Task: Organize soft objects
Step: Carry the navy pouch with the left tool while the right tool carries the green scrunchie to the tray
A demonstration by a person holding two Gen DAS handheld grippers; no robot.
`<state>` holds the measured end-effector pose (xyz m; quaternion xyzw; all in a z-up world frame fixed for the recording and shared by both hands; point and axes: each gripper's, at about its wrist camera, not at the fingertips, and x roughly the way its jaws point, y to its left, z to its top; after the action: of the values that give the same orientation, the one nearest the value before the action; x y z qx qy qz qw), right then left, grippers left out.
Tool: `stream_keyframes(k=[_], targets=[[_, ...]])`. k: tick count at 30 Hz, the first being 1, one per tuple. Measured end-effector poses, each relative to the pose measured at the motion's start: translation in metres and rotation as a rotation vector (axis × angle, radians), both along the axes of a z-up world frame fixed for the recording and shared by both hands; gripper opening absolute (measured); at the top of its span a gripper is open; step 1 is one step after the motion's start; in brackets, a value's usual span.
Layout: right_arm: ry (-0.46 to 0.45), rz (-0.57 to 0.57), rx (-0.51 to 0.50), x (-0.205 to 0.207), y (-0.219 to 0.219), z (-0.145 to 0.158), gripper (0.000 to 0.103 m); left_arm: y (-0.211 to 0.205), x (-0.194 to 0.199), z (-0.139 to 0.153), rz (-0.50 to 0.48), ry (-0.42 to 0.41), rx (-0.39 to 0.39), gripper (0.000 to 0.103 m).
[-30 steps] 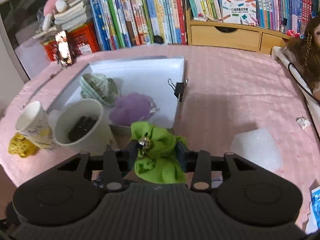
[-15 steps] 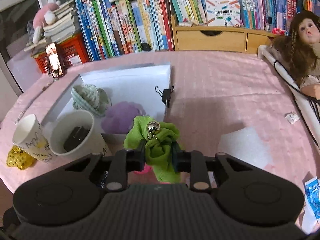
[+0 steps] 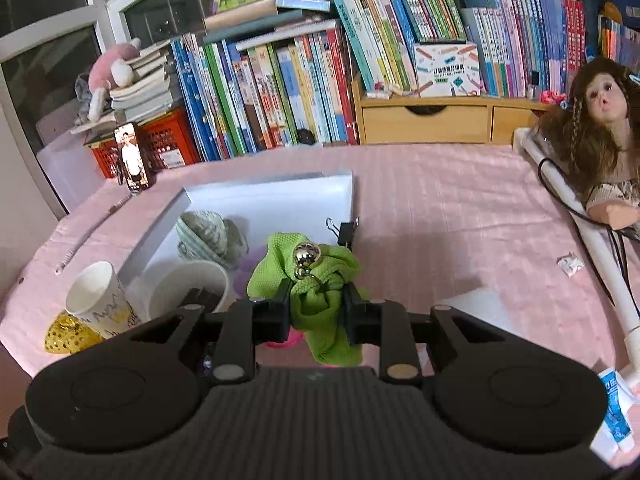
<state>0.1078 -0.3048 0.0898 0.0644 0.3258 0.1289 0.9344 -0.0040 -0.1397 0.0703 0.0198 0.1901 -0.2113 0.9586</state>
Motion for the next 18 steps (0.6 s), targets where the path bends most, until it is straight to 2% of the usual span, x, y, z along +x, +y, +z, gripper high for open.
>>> stream_keyframes(k=[9, 18], targets=[[-0.04, 0.006, 0.007, -0.002, 0.008, 0.016, 0.03, 0.017, 0.013, 0.024, 0.05, -0.035, 0.001, 0.055], [-0.07, 0.019, 0.022, 0.004, 0.022, 0.029, 0.03, 0.041, 0.04, 0.048, 0.108, -0.032, -0.001, 0.055]])
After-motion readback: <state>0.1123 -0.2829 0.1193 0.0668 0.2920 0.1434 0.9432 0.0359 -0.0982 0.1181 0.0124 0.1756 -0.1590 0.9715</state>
